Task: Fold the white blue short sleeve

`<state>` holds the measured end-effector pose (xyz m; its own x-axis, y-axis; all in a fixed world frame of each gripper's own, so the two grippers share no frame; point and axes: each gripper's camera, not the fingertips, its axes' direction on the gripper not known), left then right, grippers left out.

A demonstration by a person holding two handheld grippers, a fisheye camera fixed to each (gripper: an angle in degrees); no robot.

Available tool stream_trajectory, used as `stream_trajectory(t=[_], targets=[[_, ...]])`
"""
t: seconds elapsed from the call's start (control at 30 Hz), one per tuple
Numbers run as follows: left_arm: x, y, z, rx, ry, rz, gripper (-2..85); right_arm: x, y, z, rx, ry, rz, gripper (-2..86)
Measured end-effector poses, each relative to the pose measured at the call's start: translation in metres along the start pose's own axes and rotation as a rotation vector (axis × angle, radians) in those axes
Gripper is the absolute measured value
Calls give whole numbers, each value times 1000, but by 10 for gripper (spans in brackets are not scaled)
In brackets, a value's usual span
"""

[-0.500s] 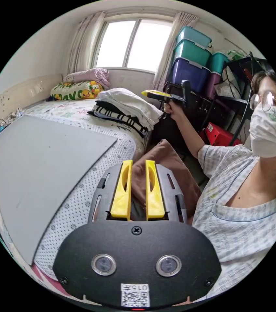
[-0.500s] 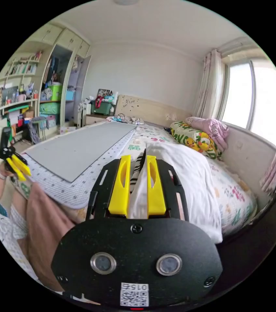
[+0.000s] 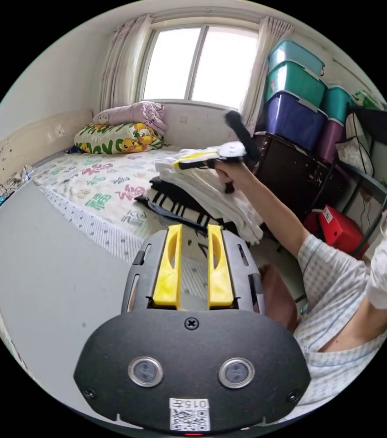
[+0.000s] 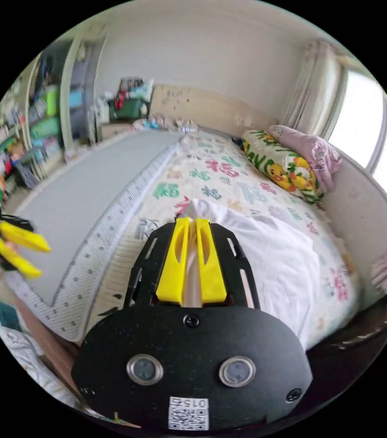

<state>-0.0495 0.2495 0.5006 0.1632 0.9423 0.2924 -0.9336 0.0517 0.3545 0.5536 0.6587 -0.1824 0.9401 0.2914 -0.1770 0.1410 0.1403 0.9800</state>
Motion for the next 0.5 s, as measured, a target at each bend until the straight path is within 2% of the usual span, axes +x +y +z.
stream_trajectory(t=[0.1,0.2,0.37,0.5], targets=[[-45,-42,27,44,24,-99,96,67,33,-41,238,-280,194,20],[-94,-69,57,99,67,-228,113,109,62,-60,399,-482,291,12],[-145,-84,101,106,194,-315,131,137,80,-75,465,-563,323,8],[-146,-74,107,92,198,-242,112,138,83,-85,447,-519,292,6]])
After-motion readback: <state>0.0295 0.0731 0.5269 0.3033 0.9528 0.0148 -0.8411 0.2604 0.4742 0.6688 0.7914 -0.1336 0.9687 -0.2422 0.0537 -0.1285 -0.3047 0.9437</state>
